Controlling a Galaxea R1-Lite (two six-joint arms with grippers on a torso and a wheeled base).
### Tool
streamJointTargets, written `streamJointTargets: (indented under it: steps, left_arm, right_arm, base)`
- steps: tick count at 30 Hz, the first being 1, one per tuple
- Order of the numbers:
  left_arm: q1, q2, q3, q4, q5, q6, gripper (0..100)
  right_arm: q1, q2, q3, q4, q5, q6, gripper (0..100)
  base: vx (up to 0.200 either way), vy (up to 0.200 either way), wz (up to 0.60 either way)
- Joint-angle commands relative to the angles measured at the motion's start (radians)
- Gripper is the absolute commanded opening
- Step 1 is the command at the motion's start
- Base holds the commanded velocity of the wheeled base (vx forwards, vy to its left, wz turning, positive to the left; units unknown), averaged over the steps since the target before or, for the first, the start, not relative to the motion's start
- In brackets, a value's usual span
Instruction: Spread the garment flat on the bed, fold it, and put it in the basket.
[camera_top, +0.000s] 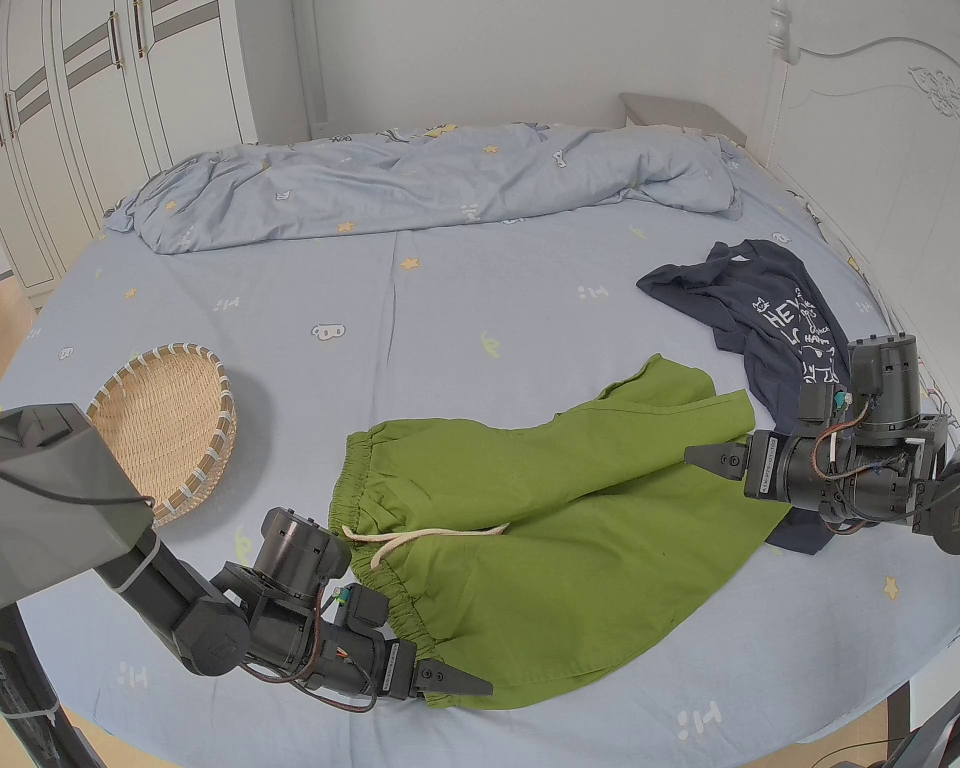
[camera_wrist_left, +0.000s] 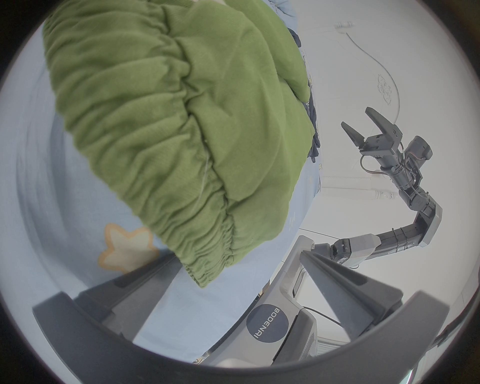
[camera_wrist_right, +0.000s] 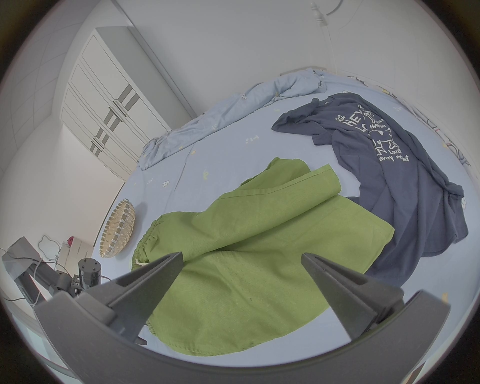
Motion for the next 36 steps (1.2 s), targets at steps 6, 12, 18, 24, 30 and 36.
streamJointTargets:
  steps: [6,12,18,24,30,36]
  left_arm:
    - [0.007,0.018,-0.008,-0.046,0.013,-0.006,100]
    - [0.012,0.018,-0.007,-0.046,0.013,-0.006,100]
    - [0.012,0.010,-0.001,-0.046,0.015,-0.006,0]
    - [0.012,0.002,0.019,-0.047,0.015,0.001,0]
    - [0.015,-0.042,0.070,-0.047,0.017,0.006,0]
    - [0.068,-0.131,0.137,-0.047,0.043,0.008,0]
  right_arm:
    - [0.000,0.000,0.000,-0.001,0.000,0.000,100]
    - [0.000,0.002,0.002,-0.001,0.000,0.002,100]
    - [0.000,0.002,0.002,-0.001,0.000,0.002,100]
    - [0.000,0.002,0.003,-0.001,0.000,0.000,100]
    - [0.000,0.000,0.003,-0.001,0.000,0.000,100]
    - [0.002,-0.001,0.003,0.001,0.002,0.000,100]
  base:
    - [0.000,0.000,0.00]
    - [0.000,0.000,0.00]
    - [0.000,0.000,0.00]
    - [0.000,0.000,0.00]
    - [0.000,0.000,0.00]
    - [0.000,0.000,0.00]
